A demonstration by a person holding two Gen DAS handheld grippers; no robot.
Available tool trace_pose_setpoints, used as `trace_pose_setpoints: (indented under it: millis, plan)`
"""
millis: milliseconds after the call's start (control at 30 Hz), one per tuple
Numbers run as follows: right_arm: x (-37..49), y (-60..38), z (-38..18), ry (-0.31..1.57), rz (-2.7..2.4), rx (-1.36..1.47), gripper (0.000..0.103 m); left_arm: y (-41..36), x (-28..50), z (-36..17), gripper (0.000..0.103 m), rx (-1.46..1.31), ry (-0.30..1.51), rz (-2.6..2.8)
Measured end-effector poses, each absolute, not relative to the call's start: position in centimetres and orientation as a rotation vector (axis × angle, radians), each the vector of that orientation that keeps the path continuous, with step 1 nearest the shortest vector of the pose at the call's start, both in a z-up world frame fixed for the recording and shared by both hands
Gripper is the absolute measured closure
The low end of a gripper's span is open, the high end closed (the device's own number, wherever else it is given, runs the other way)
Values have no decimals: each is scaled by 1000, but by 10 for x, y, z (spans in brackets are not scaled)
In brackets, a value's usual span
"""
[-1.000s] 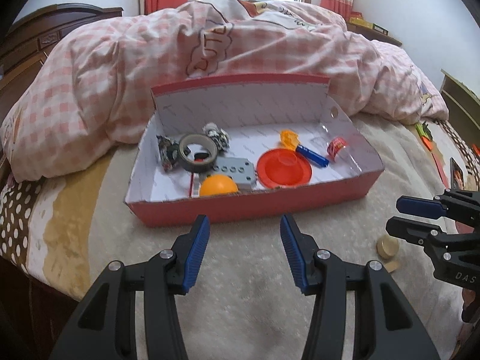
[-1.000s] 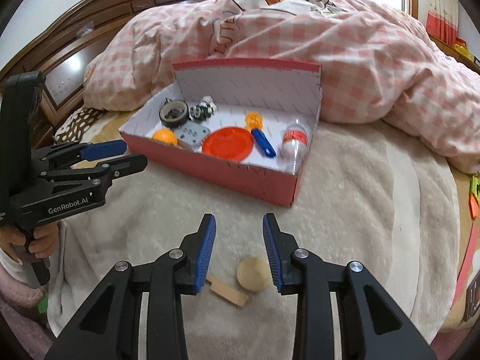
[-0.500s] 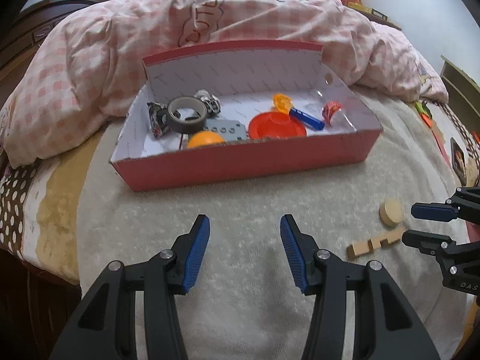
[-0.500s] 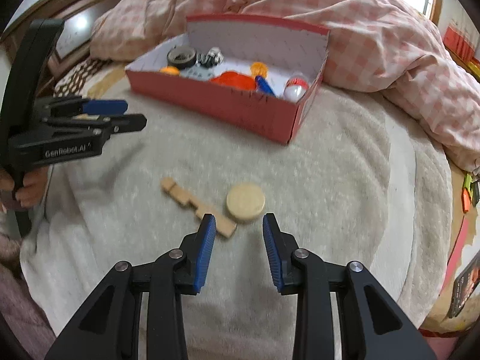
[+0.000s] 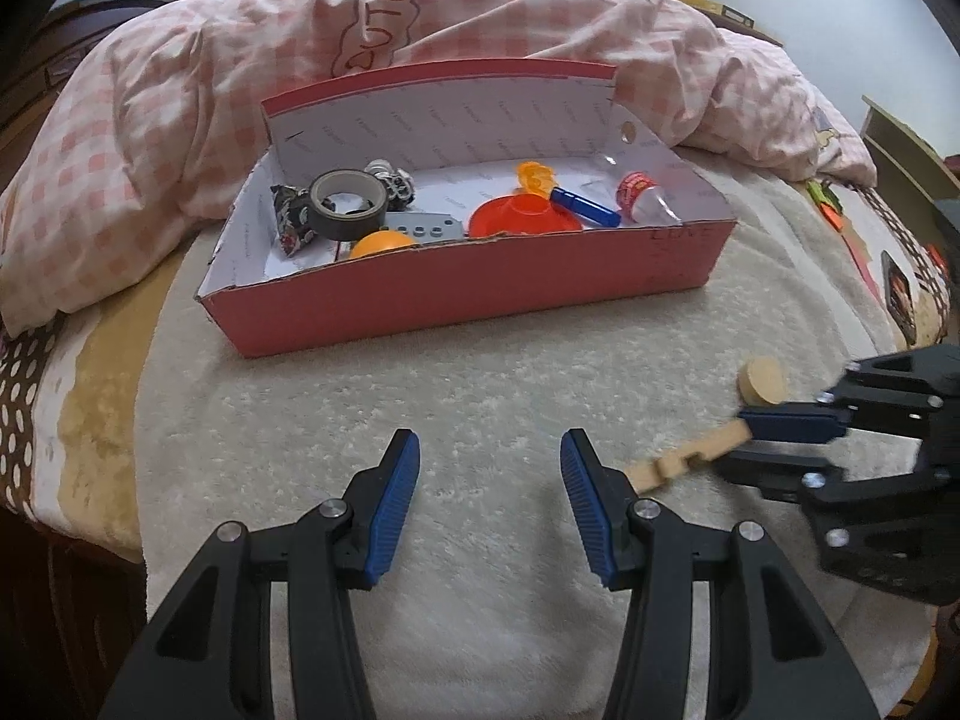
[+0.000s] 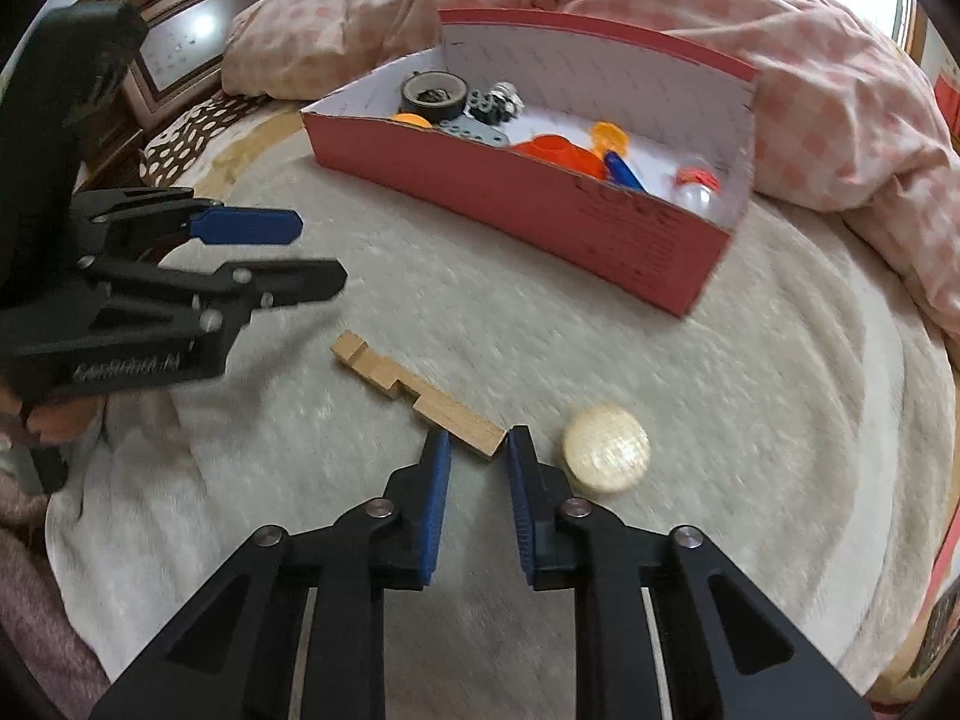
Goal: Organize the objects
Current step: 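Move both open grippers back to the wooden stick and round wooden disc, then grasp the wooden stick with the left gripper while the right grasps the wooden disc, then carry the wooden stick and disc into the shoebox with both grippers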
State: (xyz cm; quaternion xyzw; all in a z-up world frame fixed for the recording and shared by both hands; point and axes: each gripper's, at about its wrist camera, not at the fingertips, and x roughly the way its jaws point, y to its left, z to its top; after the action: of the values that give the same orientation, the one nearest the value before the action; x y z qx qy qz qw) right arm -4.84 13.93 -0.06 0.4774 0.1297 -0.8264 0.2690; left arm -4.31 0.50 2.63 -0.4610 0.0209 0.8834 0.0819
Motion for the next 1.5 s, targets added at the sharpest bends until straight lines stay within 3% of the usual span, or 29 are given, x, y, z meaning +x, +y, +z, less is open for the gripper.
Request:
trace_pose_setpoints:
  millis: [233, 333, 500, 633, 833, 1500]
  plan:
    - [-42, 139, 7, 365, -2222, 1271, 81, 24, -29, 34, 53, -1305, 133, 2530]
    - [-39, 151, 14, 387, -2261, 1266, 75, 38, -26, 35, 46, -1261, 217, 2469]
    - [-53, 172, 12, 370, -2336, 1308, 71, 66, -29, 22, 46, -1240, 395, 2387]
    - [-64, 174, 3, 340, -2341, 1337, 69, 70, -38, 10, 47, -1271, 409, 2389]
    - [-68, 170, -4, 358, -2333, 1334, 68, 70, -43, 10, 92, -1252, 335, 2356]
    - [-95, 146, 47, 195, -2407, 1177, 71, 3, -80, 66, 93, -1171, 68, 2663]
